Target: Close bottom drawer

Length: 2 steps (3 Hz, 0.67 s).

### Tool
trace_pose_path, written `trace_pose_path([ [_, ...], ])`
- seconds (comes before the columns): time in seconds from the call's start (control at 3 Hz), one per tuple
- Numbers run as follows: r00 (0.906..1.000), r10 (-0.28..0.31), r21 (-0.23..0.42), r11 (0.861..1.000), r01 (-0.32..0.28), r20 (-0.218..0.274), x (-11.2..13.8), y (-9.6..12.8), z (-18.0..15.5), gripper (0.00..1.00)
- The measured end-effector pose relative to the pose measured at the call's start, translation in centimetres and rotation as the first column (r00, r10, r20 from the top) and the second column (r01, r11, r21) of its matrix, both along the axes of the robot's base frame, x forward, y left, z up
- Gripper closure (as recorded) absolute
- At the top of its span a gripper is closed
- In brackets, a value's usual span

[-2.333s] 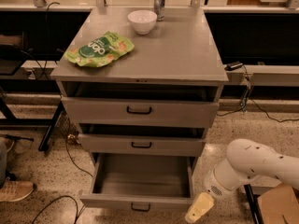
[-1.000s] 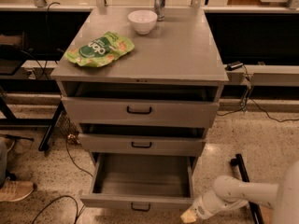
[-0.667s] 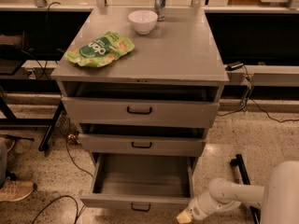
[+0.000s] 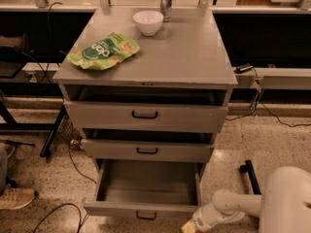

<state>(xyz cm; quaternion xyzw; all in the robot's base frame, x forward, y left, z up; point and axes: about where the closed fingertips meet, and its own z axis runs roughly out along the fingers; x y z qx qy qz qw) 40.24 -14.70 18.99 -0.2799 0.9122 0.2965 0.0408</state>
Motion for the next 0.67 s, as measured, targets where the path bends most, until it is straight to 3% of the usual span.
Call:
trace_pose_path([
  [0.33, 0.9977, -0.064, -0.006, 0.998, 0.064, 0.023, 0.9, -0.2, -4.1, 1.00],
  [0.67, 0.9855, -0.140, -0.014, 0.990, 0.142, 0.097, 3.0, -0.5, -6.1, 1.00],
])
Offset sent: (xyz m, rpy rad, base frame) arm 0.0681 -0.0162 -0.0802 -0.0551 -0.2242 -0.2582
